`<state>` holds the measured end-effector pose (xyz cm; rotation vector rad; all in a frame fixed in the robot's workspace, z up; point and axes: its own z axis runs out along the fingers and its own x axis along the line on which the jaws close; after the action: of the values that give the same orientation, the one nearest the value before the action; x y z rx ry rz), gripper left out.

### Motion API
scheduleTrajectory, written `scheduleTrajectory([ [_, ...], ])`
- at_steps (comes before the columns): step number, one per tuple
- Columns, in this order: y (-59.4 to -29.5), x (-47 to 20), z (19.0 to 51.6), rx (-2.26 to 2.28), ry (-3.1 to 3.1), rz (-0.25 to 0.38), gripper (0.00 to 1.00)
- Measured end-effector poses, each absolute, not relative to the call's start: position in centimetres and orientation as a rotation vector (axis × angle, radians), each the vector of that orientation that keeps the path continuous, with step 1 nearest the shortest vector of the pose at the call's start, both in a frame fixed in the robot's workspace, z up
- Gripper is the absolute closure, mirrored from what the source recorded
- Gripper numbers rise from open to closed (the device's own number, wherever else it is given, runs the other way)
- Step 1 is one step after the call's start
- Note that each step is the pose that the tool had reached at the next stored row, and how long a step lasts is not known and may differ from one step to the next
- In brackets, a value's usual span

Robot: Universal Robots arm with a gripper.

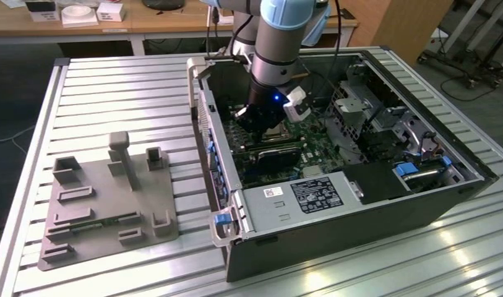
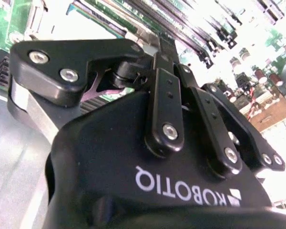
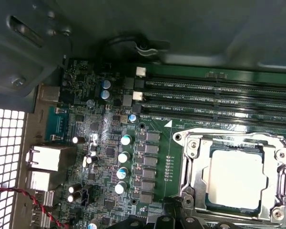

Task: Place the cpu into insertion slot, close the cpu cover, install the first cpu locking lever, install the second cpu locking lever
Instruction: 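Install the second cpu locking lever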

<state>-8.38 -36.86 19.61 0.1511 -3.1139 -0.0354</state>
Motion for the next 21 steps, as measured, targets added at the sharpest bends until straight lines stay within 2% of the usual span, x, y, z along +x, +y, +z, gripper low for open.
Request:
scheduleTrajectory([
  [21,-36.9,-8.4,21.6,0.152,-3.114,-0.047,0.90],
])
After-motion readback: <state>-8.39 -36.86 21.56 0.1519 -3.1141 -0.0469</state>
